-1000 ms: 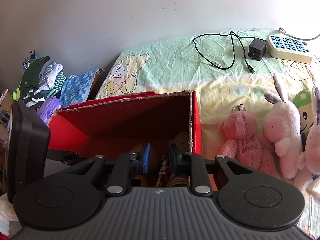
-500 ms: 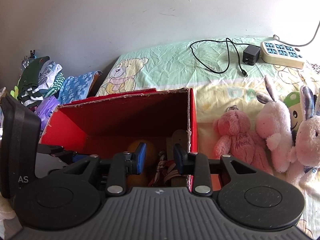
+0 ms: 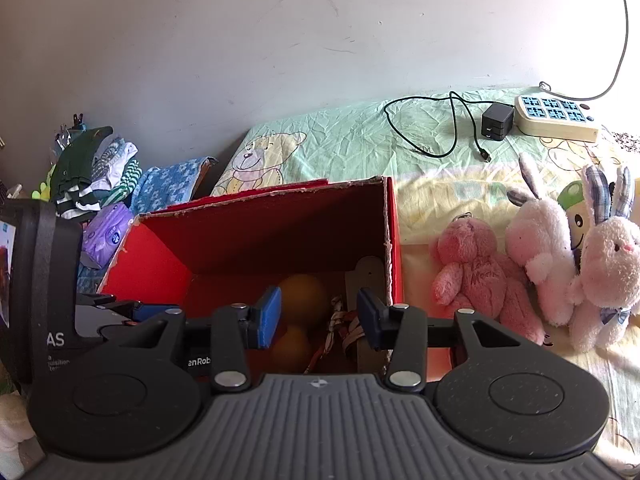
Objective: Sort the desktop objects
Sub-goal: 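Raise both open grippers out of the red box, then move both grippers down to the red printed carton beside the box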
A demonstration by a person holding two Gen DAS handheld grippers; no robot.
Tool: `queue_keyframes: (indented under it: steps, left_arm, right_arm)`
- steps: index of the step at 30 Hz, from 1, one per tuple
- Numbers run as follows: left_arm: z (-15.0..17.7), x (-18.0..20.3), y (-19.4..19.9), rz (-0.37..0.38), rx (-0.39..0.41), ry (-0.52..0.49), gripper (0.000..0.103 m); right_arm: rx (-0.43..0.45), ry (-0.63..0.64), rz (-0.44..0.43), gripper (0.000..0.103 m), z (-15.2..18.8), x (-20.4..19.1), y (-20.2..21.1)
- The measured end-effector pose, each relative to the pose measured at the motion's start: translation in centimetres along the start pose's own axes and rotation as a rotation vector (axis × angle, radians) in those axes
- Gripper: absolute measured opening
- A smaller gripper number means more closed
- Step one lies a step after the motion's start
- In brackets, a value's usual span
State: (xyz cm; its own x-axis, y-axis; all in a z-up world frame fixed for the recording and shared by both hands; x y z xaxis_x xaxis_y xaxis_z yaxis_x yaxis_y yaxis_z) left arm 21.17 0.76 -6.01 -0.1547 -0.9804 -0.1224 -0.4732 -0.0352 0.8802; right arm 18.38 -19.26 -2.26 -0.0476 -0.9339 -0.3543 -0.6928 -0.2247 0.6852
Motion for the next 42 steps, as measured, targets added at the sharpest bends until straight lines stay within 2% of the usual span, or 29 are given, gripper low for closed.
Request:
queue_keyframes:
  steps: [6, 9, 16, 20, 26, 32, 42]
  left_arm:
    - [0.6, 0.2, 0.7, -0.03, 0.015, -0.02, 0.072]
    - [0.8, 0.2, 1.1, -0.006, 0.025, -0.007, 0.072]
    - [1.6, -0.9, 3.0, -0.014, 0.051, 0.045, 0.072]
    - [2.1, -1.1, 4.4, -0.059, 0.078, 0.065, 0.079]
    - [2.8, -0.5, 6.3, -0.111, 0.09, 0.091, 0.079]
    - [3.9, 0.3, 7.6, -0.155, 0.072, 0.137, 0.086]
    - [6.3, 1.3, 8.5, -0.199, 0.028, 0.223, 0.085]
  right_arm:
    - [-0.006, 0.018, 0.011, 0.045, 0.9, -0.2, 0.9]
    - [-0.011, 0.01, 0.01, 0.045, 1.4, -0.2, 1.4]
    - [-0.01, 0.012, -0.012, 0.045, 2.2, -0.1, 2.3]
    - [-0.007, 0.032, -0.042, 0.045, 2.2, 0.0, 3.0]
    - [-0.035, 0.048, -0.111, 0.045, 2.5, 0.8, 3.6]
    - [-0.076, 0.079, -0.184, 0.045, 3.1, 1.8, 4.7]
    - [-0.162, 0.124, -0.263, 0.045, 4.3, 2.9, 4.8]
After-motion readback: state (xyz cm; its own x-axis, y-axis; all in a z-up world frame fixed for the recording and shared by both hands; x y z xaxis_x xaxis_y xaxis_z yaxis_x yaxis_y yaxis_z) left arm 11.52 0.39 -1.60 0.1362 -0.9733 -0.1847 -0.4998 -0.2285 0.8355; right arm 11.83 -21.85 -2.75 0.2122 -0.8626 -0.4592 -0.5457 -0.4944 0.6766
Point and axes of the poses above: each gripper's, at about its wrist camera, not at the fingertips, and y roughly against the way its jaws point, x to its right, z to its underside, the point moved 2 cm from there along -y, roughly the way its jaws point, and after that the axes turned 5 degrees about -y, right-handed, at the moved point
